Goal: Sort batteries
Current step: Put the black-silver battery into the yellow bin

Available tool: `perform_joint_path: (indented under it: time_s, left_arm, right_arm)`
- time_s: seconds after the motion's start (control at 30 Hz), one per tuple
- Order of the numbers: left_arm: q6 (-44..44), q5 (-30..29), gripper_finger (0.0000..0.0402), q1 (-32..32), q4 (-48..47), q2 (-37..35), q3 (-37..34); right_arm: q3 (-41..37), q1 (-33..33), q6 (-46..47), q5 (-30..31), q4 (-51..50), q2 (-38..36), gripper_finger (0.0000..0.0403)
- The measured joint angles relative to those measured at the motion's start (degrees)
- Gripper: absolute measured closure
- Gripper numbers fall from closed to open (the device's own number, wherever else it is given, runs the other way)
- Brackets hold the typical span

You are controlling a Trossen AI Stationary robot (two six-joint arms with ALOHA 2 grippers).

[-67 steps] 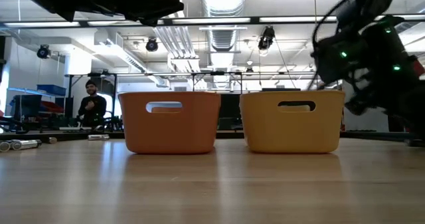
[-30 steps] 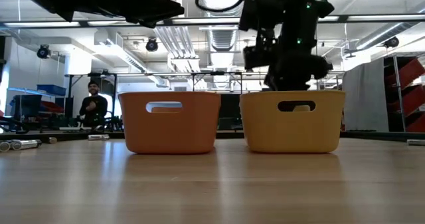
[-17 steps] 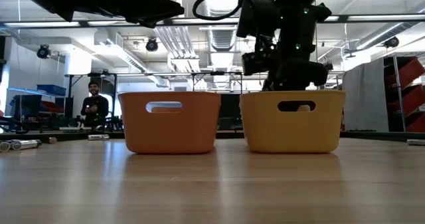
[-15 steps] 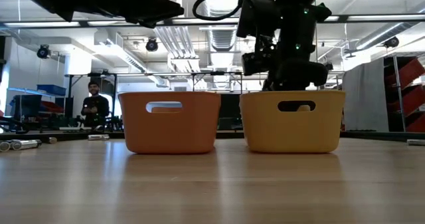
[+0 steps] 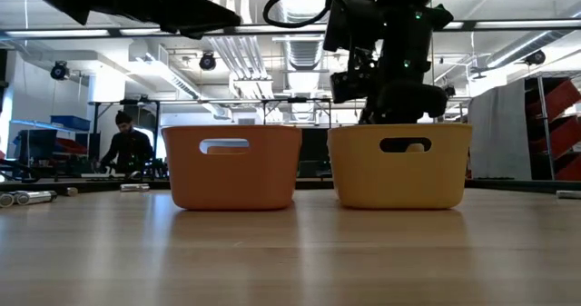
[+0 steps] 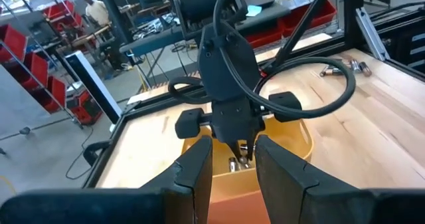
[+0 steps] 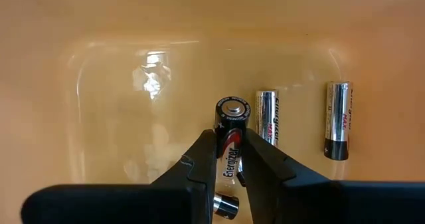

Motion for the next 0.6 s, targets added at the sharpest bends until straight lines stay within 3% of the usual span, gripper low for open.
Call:
perform_joint_path:
  time_s: [0.6]
  left_arm:
    - [-0.8,0.0,0.0306,0.0,-2.2,-1.9,0.0]
  right_arm:
    - [-0.1,0.0,1.0,0.0,1.2,0.0,0.0345]
